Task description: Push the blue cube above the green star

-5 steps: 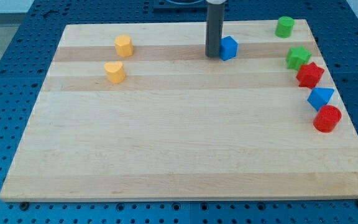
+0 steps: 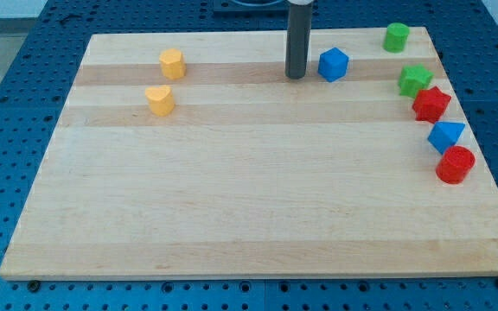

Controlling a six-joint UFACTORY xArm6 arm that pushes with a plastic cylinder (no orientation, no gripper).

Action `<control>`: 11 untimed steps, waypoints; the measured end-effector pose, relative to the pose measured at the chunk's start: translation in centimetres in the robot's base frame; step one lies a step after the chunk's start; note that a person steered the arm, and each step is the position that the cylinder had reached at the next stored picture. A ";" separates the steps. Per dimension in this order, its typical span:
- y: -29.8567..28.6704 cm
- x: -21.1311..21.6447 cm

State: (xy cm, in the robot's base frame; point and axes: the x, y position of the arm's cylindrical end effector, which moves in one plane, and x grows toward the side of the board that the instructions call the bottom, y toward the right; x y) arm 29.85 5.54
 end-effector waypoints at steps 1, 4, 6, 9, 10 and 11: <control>1.5 -0.8; 8.0 -1.2; 7.8 -1.2; 10.5 -1.2; 11.6 -1.2; 11.9 -1.2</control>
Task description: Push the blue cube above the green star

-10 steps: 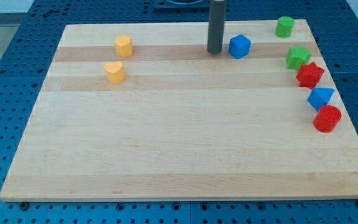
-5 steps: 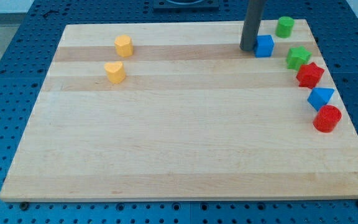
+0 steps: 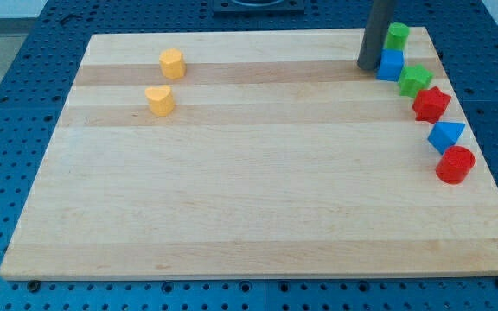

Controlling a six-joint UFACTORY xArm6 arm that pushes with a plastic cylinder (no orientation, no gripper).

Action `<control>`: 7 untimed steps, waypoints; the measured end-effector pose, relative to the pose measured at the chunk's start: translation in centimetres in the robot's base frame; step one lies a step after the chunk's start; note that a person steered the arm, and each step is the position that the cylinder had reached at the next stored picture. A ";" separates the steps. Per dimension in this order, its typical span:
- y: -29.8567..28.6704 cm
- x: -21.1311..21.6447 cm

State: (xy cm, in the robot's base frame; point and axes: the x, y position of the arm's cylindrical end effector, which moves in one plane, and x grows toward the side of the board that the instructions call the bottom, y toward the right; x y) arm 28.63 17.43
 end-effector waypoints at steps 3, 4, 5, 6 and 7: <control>1.3 0.0; 2.0 0.0; 2.1 0.0; 2.1 0.0; 0.9 -0.7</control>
